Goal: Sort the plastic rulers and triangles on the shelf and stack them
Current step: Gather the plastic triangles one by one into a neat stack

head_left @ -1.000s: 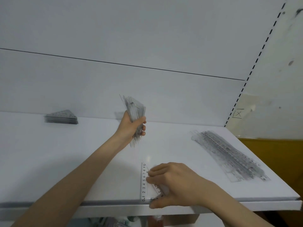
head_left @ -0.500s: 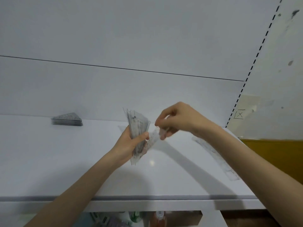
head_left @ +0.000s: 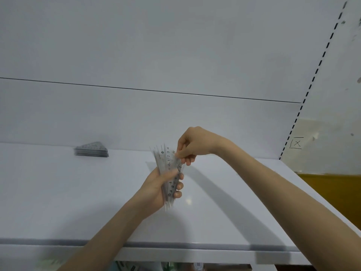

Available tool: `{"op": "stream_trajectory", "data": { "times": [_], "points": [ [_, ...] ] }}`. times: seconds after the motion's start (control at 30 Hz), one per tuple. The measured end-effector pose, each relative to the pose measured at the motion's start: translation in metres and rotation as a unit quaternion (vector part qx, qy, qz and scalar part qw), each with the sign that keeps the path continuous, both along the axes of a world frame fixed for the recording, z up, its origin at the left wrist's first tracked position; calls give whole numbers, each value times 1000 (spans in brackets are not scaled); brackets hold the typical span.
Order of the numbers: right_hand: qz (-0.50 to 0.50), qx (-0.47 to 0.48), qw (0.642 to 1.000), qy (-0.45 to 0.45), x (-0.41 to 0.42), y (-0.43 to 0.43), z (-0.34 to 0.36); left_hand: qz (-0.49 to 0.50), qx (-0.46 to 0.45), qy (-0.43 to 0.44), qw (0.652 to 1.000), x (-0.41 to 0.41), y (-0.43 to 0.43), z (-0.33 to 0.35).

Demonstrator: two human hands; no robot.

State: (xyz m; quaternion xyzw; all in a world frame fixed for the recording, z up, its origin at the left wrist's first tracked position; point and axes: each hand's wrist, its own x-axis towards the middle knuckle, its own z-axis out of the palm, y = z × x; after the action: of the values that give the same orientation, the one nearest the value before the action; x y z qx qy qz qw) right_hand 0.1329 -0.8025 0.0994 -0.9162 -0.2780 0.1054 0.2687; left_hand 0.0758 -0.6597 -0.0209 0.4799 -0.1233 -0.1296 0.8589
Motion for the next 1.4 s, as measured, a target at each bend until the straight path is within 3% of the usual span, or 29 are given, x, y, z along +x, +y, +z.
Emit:
{"op": "stream_trajectory", "data": {
  "times": [0.1,0.2,0.23,0.3,0.37,0.43,0.57,0.73,0.87,1.03,1.13,1.23,1.3,1.4],
  "points": [
    [-12,-11,997,-72,-3,9,-8,30,17,-3,999,1,2,-4],
    [-97,32,983,-156,0,10,-24,59,10,-6,998,2,1,-2],
    [-137,78,978,-135,0,9,-31,70,8,-13,997,2,1,-2],
    [-167,165,972,12,-3,8,-46,100,10,-31,994,3,-1,0],
    [-118,208,955,173,-7,10,-63,129,35,-56,989,5,-5,-1],
    [-69,261,931,248,-12,15,-72,142,58,-87,984,8,-12,-3],
    [-39,364,896,252,-9,20,-74,138,101,-123,978,16,-13,-4],
    [-44,357,921,151,1,19,-78,122,266,-180,939,31,8,-5],
    [-54,347,927,130,7,27,-85,130,266,-168,940,32,12,-8],
    [-53,334,926,168,16,29,-81,105,246,-113,957,32,10,-8],
    [-62,298,932,198,26,23,-71,150,430,-73,887,31,26,-5],
    [-60,145,962,224,40,16,-62,222,567,-61,791,29,50,2],
    [-50,31,965,256,45,18,-63,225,599,-105,762,34,58,4],
    [-14,-62,953,296,48,30,-69,128,653,-134,734,43,51,5]
  ]
}}
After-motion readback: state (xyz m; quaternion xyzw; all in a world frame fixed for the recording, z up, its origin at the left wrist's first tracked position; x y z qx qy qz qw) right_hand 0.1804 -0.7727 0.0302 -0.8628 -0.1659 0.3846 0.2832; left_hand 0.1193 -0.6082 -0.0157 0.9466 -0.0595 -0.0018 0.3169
